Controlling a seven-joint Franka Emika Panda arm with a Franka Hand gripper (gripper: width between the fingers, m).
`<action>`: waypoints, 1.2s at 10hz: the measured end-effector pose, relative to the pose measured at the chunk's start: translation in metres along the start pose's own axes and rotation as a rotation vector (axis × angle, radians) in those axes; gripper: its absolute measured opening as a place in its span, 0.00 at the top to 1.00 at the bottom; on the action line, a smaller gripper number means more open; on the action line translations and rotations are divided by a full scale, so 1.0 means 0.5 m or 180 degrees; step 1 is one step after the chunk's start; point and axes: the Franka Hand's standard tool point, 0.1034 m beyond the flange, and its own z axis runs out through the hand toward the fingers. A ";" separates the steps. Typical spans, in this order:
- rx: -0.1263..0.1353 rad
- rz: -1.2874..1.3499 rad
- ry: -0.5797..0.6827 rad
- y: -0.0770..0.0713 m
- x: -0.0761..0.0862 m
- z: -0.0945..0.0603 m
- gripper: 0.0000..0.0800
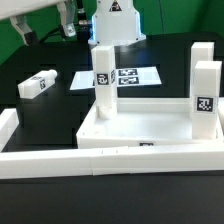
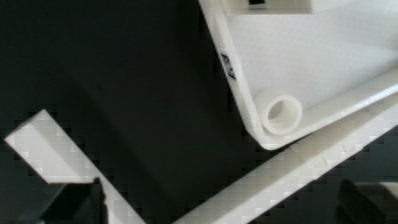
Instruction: Assemble desk
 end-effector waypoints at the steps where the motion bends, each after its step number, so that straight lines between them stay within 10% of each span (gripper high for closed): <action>1: -0.0001 0.0001 0.0000 0.001 0.000 0.000 0.19; 5: -0.0152 -0.0042 -0.1136 0.164 -0.045 0.019 0.19; 10: -0.0150 0.0060 -0.2009 0.202 -0.061 0.034 0.19; 12: -0.0261 0.0048 -0.2407 0.291 -0.085 0.087 0.19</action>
Offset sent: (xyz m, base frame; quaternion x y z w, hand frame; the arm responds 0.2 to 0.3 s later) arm -0.0520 -0.0661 -0.0219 -0.0669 -0.2546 -0.0501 0.9634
